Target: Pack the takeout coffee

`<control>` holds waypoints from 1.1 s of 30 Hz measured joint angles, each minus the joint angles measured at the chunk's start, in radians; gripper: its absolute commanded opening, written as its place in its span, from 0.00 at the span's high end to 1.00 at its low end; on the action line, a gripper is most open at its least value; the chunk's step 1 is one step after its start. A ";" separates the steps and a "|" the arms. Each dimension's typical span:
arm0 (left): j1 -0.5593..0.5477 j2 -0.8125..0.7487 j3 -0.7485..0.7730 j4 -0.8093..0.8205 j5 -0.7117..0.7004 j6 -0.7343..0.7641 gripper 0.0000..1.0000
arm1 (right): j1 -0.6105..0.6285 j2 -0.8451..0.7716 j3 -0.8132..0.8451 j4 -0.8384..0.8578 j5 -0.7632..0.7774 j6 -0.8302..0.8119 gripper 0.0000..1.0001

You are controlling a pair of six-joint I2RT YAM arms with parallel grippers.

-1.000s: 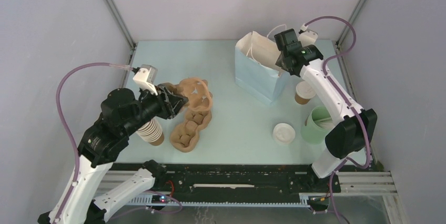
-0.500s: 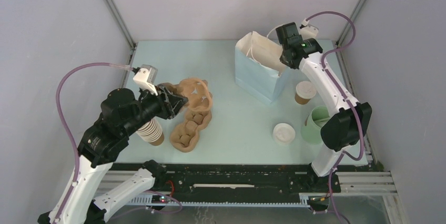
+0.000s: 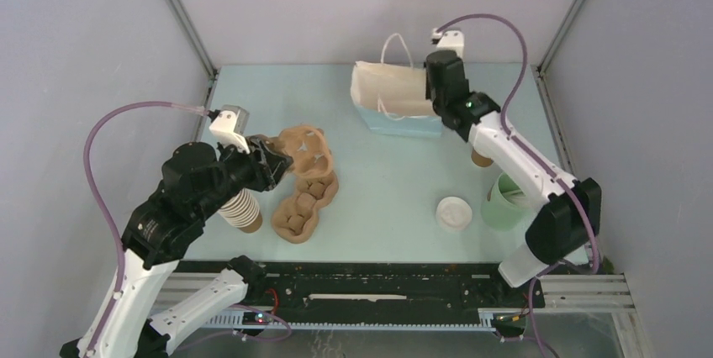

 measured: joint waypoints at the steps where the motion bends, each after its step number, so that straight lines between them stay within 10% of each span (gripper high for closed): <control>1: 0.000 0.000 0.005 -0.008 -0.010 0.000 1.00 | 0.023 -0.026 -0.047 0.056 -0.006 -0.050 1.00; 14: -0.081 0.095 0.094 -0.054 -0.082 0.005 1.00 | 0.199 -0.288 -0.424 0.428 -0.101 -0.193 1.00; 21: -0.345 0.341 0.325 -0.151 -0.367 -0.004 1.00 | 0.230 -0.306 -0.453 0.473 -0.049 -0.170 1.00; 33: -0.471 0.652 0.469 -0.324 -0.742 -0.187 0.99 | 0.298 -0.317 -0.454 0.436 0.120 0.041 1.00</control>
